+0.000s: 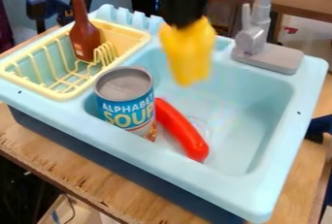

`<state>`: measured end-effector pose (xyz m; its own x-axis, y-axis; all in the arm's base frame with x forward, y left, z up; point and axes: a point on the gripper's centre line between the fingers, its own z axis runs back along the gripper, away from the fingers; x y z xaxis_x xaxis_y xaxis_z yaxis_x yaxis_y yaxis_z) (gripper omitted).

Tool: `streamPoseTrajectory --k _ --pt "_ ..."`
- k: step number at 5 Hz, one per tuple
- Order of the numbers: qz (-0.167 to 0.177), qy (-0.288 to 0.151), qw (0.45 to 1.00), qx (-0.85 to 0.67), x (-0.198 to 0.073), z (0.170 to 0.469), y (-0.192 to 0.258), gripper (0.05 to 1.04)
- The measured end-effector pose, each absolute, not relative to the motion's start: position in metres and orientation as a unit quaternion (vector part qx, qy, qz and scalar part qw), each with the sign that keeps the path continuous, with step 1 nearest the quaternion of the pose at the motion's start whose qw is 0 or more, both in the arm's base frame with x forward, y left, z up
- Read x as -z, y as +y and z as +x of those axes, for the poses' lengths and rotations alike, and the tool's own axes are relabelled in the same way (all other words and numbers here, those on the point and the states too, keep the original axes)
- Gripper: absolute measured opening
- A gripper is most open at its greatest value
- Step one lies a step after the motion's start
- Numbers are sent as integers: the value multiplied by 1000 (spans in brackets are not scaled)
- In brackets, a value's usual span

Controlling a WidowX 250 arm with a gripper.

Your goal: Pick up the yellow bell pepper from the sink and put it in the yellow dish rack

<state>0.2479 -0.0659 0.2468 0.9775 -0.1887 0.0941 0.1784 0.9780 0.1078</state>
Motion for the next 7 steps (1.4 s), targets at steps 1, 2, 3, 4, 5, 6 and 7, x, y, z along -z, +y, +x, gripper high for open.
streamPoseTrajectory --k 1,2,3,4,5,6,7 --pt "59 -34 997 40 -245 275 -30 104" --pt "50 -37 998 6 -244 291 9 104" --pt "42 -21 999 -16 -229 304 30 104" --pt "42 -12 999 -14 -223 312 39 104" --pt "42 -9 999 -27 -227 314 52 104" --pt "43 -8 998 -42 -226 317 64 104" --pt "43 -5 997 -61 -219 319 78 104"
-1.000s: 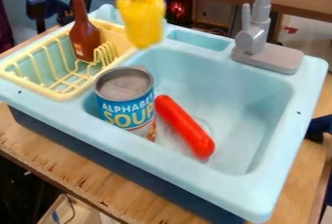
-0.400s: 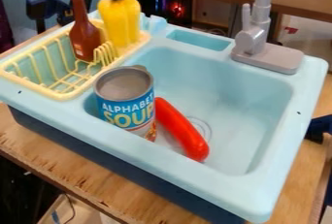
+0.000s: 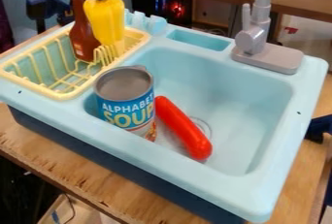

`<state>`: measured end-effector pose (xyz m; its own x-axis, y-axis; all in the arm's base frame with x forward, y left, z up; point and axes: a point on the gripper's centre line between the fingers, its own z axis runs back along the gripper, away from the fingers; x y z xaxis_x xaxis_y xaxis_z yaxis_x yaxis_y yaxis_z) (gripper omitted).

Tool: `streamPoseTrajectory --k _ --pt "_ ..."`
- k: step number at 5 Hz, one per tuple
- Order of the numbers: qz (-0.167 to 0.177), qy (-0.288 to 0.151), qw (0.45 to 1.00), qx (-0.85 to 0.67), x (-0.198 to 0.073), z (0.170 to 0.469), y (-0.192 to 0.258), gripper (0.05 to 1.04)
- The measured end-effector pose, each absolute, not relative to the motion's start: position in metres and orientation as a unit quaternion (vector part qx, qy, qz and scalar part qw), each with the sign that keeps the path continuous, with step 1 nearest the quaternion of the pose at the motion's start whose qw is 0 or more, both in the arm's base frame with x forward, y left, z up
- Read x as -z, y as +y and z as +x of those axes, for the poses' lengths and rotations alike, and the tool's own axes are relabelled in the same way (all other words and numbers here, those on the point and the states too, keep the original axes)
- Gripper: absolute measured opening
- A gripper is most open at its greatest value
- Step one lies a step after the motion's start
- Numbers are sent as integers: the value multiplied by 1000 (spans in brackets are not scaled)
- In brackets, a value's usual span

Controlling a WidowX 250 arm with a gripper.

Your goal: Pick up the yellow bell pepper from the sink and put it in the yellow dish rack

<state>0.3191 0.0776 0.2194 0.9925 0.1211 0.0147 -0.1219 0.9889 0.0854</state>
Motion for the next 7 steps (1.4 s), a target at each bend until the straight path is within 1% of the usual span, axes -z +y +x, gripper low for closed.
streamPoseTrajectory --k 1,2,3,7 --pt "36 -11 996 -80 -214 323 88 104" --pt "26 2 996 -86 -205 326 90 104" --pt "9 4 997 -79 -199 331 86 104" --pt "9 26 996 -90 -174 344 90 104"
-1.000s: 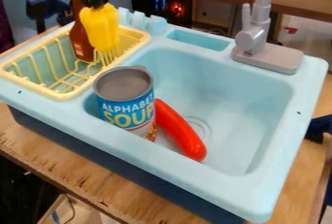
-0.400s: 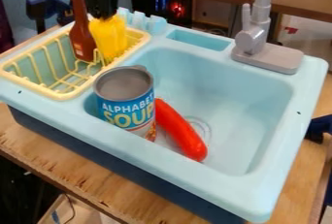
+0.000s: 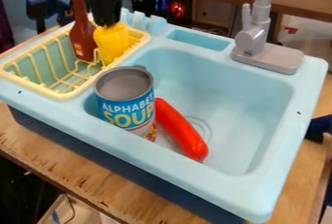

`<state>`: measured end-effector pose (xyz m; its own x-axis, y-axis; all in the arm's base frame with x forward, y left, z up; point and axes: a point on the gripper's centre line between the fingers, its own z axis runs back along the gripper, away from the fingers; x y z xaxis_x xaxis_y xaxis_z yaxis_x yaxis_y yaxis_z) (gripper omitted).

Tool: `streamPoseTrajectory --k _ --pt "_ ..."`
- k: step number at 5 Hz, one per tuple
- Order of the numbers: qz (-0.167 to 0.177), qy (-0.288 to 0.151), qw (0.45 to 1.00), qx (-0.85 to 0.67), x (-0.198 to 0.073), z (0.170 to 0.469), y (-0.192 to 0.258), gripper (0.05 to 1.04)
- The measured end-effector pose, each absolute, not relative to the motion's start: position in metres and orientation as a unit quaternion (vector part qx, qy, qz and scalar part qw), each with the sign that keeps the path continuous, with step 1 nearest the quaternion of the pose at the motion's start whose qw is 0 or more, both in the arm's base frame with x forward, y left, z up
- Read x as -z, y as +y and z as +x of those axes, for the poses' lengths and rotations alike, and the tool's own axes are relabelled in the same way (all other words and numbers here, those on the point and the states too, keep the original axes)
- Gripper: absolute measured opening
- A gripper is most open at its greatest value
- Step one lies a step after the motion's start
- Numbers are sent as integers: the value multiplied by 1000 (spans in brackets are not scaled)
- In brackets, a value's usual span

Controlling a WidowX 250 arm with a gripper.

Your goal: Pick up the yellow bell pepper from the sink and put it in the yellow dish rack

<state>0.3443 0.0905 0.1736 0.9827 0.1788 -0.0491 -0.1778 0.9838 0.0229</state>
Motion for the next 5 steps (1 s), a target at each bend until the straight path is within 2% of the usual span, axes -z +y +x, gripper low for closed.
streamPoseTrajectory --k 1,2,3,4,5 --pt "5 23 996 -90 -172 346 89 127" --pt "5 29 996 -86 -169 347 89 325" --pt "5 33 996 -89 -170 345 89 615" --pt "27 15 996 -78 -189 345 76 905" --pt "49 -26 996 -70 -221 328 62 1011"
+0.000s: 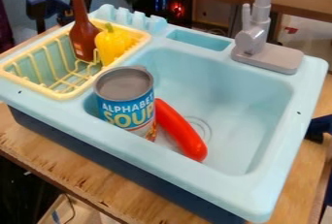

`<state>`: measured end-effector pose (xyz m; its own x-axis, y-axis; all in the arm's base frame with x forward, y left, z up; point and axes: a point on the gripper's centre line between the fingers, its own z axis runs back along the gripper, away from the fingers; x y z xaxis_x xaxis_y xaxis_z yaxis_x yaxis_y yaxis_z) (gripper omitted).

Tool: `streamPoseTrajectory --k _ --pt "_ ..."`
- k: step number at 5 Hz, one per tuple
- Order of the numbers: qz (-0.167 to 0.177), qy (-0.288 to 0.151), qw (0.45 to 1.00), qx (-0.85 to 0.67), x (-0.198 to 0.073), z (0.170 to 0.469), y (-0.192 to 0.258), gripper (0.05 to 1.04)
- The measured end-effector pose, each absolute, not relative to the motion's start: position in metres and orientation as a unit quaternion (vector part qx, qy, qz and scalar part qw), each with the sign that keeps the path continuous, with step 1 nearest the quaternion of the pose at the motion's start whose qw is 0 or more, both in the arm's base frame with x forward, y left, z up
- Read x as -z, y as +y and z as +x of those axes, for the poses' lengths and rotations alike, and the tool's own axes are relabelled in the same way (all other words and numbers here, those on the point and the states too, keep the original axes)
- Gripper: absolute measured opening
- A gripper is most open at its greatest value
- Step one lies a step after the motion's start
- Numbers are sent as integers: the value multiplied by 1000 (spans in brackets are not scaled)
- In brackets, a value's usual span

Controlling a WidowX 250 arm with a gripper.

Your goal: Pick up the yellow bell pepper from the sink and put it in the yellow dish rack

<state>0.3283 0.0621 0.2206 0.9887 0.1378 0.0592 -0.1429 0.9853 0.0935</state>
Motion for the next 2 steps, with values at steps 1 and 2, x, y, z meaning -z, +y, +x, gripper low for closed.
streamPoseTrajectory --k 1,2 --pt "72 -43 995 -59 -236 297 47 1005" --pt "73 -51 996 -17 -242 265 18 1005"
